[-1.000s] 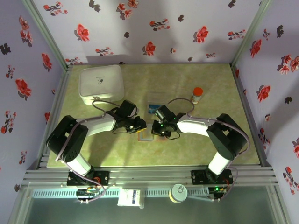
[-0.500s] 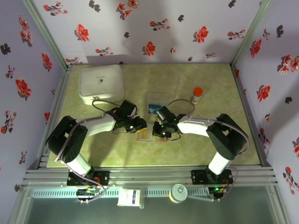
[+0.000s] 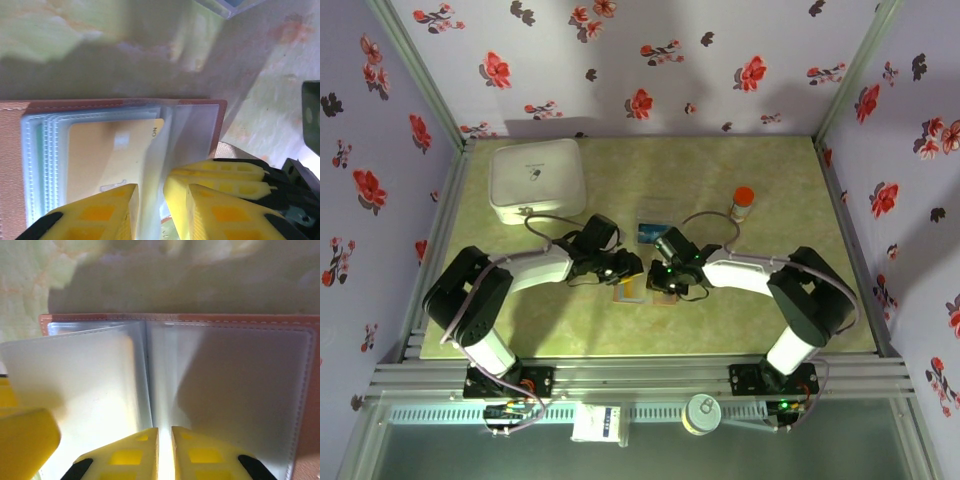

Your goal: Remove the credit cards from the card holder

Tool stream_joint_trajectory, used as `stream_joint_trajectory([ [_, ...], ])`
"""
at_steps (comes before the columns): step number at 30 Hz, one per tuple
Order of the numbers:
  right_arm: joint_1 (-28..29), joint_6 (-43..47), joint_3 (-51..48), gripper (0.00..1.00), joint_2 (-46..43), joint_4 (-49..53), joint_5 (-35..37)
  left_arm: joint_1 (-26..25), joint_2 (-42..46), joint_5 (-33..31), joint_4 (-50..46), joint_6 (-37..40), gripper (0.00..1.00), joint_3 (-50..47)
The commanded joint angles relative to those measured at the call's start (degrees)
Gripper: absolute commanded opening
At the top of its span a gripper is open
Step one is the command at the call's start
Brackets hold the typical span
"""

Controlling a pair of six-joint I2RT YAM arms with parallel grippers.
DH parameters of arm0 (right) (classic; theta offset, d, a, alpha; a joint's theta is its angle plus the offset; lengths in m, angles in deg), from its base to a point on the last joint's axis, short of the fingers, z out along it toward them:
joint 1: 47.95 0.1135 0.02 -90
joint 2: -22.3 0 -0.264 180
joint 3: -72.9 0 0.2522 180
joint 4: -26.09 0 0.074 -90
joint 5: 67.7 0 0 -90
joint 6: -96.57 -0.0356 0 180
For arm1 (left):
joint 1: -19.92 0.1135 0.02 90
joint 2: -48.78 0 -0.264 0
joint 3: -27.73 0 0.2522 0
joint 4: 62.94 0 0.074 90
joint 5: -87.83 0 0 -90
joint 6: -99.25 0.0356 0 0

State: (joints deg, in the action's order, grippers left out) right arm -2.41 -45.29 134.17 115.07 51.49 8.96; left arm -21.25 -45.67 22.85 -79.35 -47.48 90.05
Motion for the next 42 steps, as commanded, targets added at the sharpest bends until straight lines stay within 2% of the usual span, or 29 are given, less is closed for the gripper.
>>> stream_joint_trajectory([
  [1, -0.1, 1.44, -0.53, 0.19, -4.27, 4.1, 3.49, -0.63, -0.34, 0.83, 0.82, -1.0, 0.31, 2.13],
  [7, -1.78, 3.27, -1.92, 0.23, -10.91, 8.34, 6.6, -2.18, -1.45, 0.14, 0.55, -1.74, 0.33, 3.69],
  [16, -7.4, 4.88, -7.13, 0.26, -22.63, 12.56, 7.98, -5.36, -8.09, -0.23, -0.38, -2.69, 0.42, 9.9],
  [22, -8.43, 4.27, -9.28, 0.28, -27.4, 13.69, 8.1, -6.69, -11.1, 0.02, -2.39, -1.94, 0.46, 13.9],
  [31, -8.41, 2.16, -9.23, 0.28, -27.52, 10.96, 4.77, -6.11, -8.81, -1.16, -3.84, -1.54, 0.47, 12.85],
  [42, -5.46, 1.36, -3.85, 0.28, -21.19, 8.76, 2.89, -1.15, -0.32, -3.35, -6.47, 1.33, 0.47, 6.96],
])
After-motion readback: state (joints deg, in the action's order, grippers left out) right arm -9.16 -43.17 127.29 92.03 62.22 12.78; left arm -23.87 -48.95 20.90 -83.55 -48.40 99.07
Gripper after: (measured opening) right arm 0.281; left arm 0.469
